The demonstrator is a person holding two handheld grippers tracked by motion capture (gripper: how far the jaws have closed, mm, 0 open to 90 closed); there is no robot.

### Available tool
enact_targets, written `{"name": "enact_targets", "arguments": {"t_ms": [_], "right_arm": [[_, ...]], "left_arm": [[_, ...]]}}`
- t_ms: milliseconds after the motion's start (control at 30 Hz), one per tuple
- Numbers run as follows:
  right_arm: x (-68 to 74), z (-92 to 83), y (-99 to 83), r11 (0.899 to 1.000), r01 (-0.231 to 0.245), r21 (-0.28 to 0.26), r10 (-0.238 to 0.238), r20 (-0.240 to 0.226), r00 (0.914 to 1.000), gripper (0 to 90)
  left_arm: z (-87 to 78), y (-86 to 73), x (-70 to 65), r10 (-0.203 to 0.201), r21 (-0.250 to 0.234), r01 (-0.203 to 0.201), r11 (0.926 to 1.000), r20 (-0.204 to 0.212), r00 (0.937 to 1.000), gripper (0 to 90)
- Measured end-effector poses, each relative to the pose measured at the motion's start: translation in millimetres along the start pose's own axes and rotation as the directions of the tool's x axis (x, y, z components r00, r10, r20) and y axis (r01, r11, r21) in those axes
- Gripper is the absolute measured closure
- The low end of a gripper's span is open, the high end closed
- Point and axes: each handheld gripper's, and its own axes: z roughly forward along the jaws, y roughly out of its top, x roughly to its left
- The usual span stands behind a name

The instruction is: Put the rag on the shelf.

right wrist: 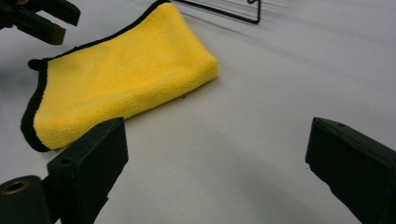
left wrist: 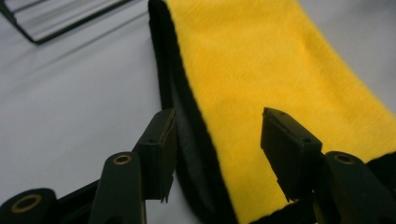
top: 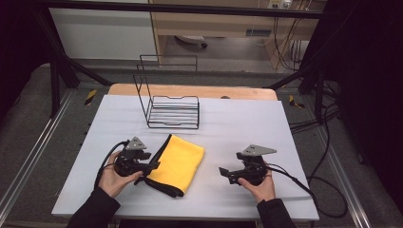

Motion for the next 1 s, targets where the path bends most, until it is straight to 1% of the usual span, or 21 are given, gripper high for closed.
{"name": "enact_targets", "arguments": {"t_ms": [33,100,133,167,233,267,300,367,467,500,567,667,700,733,800,867,900,1000], "right_arm": [[4.9,3.7,1.2,1.000,-0.001,0.006,0.001,-0.003,1.0000,7.4],[14.4,11.3,3.5,1.000,0.012,0.019,-0.012,-0.008,0.9999,8.6],[19.6,15.1,4.5,1.000,0.007,0.031,-0.007,-0.009,0.9999,10.2],[25.3,18.9,5.2,0.999,0.000,0.036,0.001,-0.015,0.9999,12.5],[35.9,27.0,5.8,0.999,0.007,0.037,-0.006,-0.020,0.9998,15.6],[41.3,31.2,5.8,0.999,0.013,0.042,-0.012,-0.026,0.9996,16.4],[48.6,36.5,5.6,0.999,0.008,0.052,-0.007,-0.024,0.9997,17.6],[57.1,44.2,4.8,0.998,0.009,0.065,-0.007,-0.035,0.9994,18.8],[69.2,56.1,3.8,0.996,0.004,0.085,-0.001,-0.035,0.9994,21.3],[72.9,60.5,3.9,0.996,-0.002,0.087,0.006,-0.039,0.9992,21.5],[77.1,65.2,3.8,0.996,-0.015,0.085,0.019,-0.049,0.9986,24.7],[84.6,71.9,2.9,0.996,-0.025,0.086,0.028,-0.037,0.9989,28.1],[87.1,73.8,2.2,0.995,-0.042,0.087,0.045,-0.035,0.9984,28.6],[89.4,75.6,1.3,0.995,-0.050,0.085,0.053,-0.038,0.9979,29.7],[94.2,79.1,-0.8,0.994,-0.051,0.096,0.054,-0.029,0.9981,31.3],[99.0,83.0,-3.4,0.994,-0.049,0.103,0.053,-0.032,0.9981,33.5],[100.9,84.7,-5.0,0.993,-0.054,0.106,0.058,-0.028,0.9979,35.1],[102.7,87.6,-7.6,0.991,-0.071,0.112,0.075,-0.025,0.9969,42.7]], "left_arm": [[1.4,-4.7,2.6,-0.005,0.010,0.005,0.9999,-0.002,1.0000,46.2],[5.0,-12.6,7.6,-0.023,0.025,0.023,0.9994,-0.002,0.9997,46.6],[6.6,-15.4,9.4,-0.035,0.036,0.035,0.9987,-0.001,0.9994,46.9],[7.8,-17.5,10.8,-0.037,0.048,0.037,0.9982,-0.001,0.9993,47.3],[9.1,-20.3,12.3,-0.044,0.055,0.043,0.9976,0.012,0.9990,47.7],[9.9,-21.7,11.9,-0.051,0.054,0.050,0.9973,0.020,0.9985,49.1],[10.6,-22.3,11.7,-0.052,0.056,0.051,0.9971,0.020,0.9984,50.0],[12.0,-23.7,11.2,-0.058,0.064,0.056,0.9964,0.030,0.9979,52.1],[13.4,-25.4,9.5,-0.068,0.066,0.066,0.9957,0.042,0.9968,57.7],[13.7,-25.5,8.9,-0.071,0.065,0.069,0.9955,0.040,0.9966,59.1],[13.9,-26.1,8.7,-0.079,0.069,0.076,0.9947,0.045,0.9958,60.8],[14.0,-27.2,6.9,-0.084,0.065,0.081,0.9946,0.047,0.9953,64.2],[13.7,-27.3,6.1,-0.078,0.065,0.075,0.9951,0.047,0.9959,65.7],[13.6,-27.2,4.5,-0.077,0.065,0.074,0.9951,0.047,0.9959,67.7],[13.0,-26.9,2.5,-0.071,0.069,0.068,0.9953,0.046,0.9964,72.4],[13.3,-27.3,0.1,-0.078,0.060,0.075,0.9953,0.042,0.9960,75.4],[12.9,-27.3,-0.4,-0.072,0.063,0.069,0.9956,0.040,0.9966,76.4],[12.6,-27.1,-2.2,-0.075,0.063,0.073,0.9954,0.031,0.9967,77.9]]}}
